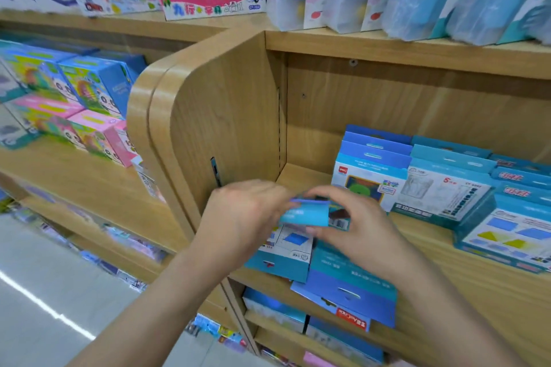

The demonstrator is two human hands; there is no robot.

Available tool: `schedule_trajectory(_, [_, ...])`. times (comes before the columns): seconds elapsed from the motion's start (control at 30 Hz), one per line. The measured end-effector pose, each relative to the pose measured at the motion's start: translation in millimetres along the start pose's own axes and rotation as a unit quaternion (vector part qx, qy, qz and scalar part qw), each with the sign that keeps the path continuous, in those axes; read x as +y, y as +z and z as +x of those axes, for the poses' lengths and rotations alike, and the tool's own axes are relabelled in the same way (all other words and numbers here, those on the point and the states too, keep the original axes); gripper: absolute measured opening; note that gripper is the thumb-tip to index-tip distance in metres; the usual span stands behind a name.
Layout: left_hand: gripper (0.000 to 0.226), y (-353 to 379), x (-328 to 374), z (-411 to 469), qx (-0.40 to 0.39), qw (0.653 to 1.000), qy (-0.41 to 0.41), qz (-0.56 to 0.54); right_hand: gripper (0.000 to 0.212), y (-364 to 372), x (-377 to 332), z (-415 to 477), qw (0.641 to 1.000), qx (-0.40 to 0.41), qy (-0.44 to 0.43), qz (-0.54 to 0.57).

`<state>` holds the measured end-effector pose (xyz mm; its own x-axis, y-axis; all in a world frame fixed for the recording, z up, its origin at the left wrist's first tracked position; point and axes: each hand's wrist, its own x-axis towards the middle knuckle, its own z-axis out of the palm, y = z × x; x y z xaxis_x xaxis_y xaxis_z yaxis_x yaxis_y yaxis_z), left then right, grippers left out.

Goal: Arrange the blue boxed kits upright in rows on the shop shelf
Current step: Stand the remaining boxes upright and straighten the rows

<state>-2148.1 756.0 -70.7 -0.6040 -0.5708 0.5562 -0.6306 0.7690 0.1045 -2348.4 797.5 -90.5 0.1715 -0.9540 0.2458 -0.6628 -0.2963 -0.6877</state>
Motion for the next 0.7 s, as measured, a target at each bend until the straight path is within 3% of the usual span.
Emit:
schedule_trajectory(0.07, [0.025,-4,3,14,0.078,0.995,-0.040,-0.045,0.033,3,-3,5,0.995,0.079,0.012,0.057])
schedule_trajectory(0.17, [0.038,-11,7,25,0.145,0.967,-0.151,-0.146,0.025,-6,-1,10,0.971,0.120,0.053,0.198])
schedule_trajectory(0.23, [0.057,-9,9,19,0.097,0.919,-0.250,-0.288,0.017,-15,3,10,0.938,0.148,0.090,0.301])
schedule_trajectory(0.3, [0.066,0,10,9,0.026,0.837,-0.330,-0.435,0.012,-19,9,7,0.908,0.166,0.128,0.362])
schedule_trajectory(0.33, [0.065,6,10,4,-0.001,0.812,-0.347,-0.469,0.017,-19,12,5,0.900,0.170,0.143,0.375])
schedule_trajectory(0.4, [0.055,14,12,-3,-0.033,0.807,-0.346,-0.477,0.033,-18,16,2,0.890,0.174,0.161,0.390])
schedule_trajectory(0.53, [0.042,17,20,-4,-0.034,0.800,-0.343,-0.491,0.038,-20,19,-2,0.887,0.180,0.156,0.396])
schedule_trajectory(0.63, [0.044,21,27,-3,-0.044,0.796,-0.341,-0.499,0.026,-22,21,-7,0.885,0.184,0.142,0.404])
schedule_trajectory(0.7, [0.040,26,32,-3,-0.068,0.814,-0.323,-0.477,0.015,-30,24,-13,0.886,0.210,0.135,0.391])
